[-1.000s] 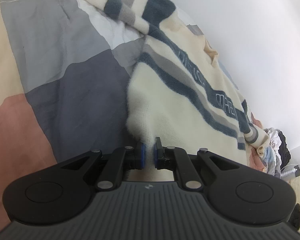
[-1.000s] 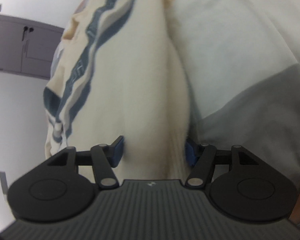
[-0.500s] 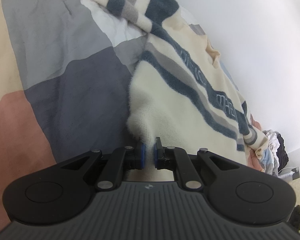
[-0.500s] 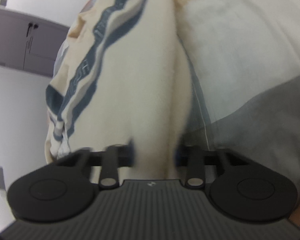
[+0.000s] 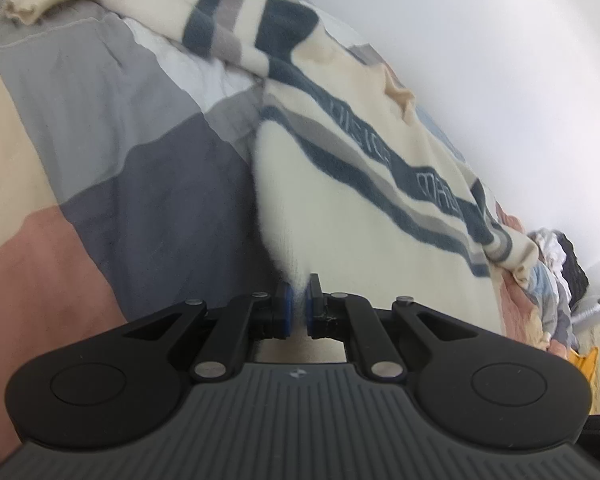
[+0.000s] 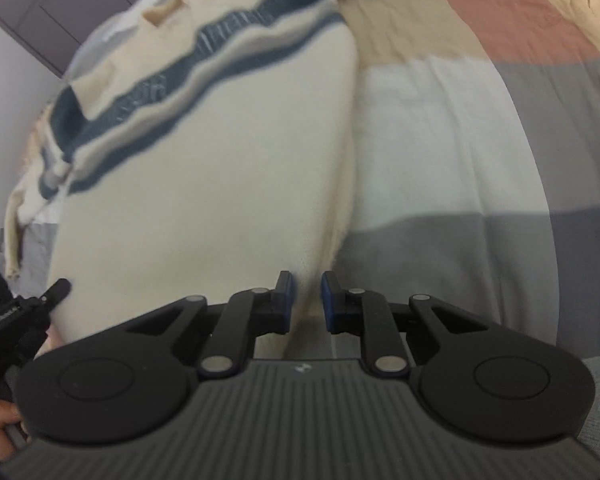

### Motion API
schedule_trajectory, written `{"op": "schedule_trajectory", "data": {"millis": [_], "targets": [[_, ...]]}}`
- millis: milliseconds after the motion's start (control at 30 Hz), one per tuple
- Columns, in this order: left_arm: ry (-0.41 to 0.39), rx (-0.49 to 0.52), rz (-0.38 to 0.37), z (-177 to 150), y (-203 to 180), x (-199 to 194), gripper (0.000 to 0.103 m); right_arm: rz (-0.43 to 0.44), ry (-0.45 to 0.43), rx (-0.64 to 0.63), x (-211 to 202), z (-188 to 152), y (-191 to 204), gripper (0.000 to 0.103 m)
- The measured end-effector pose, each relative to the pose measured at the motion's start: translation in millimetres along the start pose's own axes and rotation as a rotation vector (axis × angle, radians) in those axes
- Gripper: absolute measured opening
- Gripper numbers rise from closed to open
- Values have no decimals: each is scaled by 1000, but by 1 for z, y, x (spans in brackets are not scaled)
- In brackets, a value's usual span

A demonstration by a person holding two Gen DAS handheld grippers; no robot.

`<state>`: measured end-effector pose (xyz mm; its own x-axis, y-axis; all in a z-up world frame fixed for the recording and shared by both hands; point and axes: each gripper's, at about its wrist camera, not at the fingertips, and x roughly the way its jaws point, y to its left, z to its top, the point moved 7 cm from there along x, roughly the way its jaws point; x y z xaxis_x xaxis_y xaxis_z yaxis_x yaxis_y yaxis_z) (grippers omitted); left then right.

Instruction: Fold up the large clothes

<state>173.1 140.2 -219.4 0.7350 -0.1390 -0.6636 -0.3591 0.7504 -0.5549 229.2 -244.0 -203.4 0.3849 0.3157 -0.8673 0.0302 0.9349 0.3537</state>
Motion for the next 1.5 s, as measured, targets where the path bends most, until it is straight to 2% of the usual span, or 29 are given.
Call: {"op": "schedule_trajectory", "data": {"millis": [100, 133, 200, 233, 267, 333, 433, 567, 700, 800, 900, 1133, 1267, 1367, 1500], "targets": [[-1, -1, 4, 1, 0, -2, 9, -5, -17, 25, -4, 2, -6, 19], [0, -1, 7, 1, 0, -3, 13, -14, -36, 13, -8, 4, -5, 18], [-10, 7, 8, 4, -2, -6, 28, -27, -80, -6, -19, 8, -3, 18], [-20, 8, 2, 5, -3, -10, 39, -30, -102, -17, -23, 12, -1, 19], [-32, 8, -13, 6, -5, -13, 44, -31, -126, -25, -28, 17, 0, 19], [-66, -6, -45, 12, -10, -22, 45, -28, -172, -41, -37, 25, 2, 20], [-130, 24, -79, 22, -21, -36, 49, 1, -216, -66, -41, 34, 13, 20], [-202, 119, -69, 26, -37, -46, 50, 35, -235, -131, -32, 41, 34, 20], [-165, 219, -70, 21, -54, -30, 50, 64, -260, -211, -20, 44, 58, 20], [-137, 284, -59, 14, -65, -13, 50, 45, -301, -300, -5, 45, 74, 20], [-128, 331, -34, 13, -70, 1, 50, 44, -310, -335, 10, 48, 84, 20], [-120, 408, 12, 15, -78, 31, 50, 45, -316, -344, 40, 58, 90, 20], [-86, 438, 37, 11, -74, 51, 50, 5, -329, -369, 58, 63, 90, 20], [-35, 430, 65, 6, -65, 67, 50, -27, -287, -356, 80, 64, 85, 20], [7, 407, 69, 3, -54, 81, 50, 2, -252, -272, 84, 69, 73, 20]]}}
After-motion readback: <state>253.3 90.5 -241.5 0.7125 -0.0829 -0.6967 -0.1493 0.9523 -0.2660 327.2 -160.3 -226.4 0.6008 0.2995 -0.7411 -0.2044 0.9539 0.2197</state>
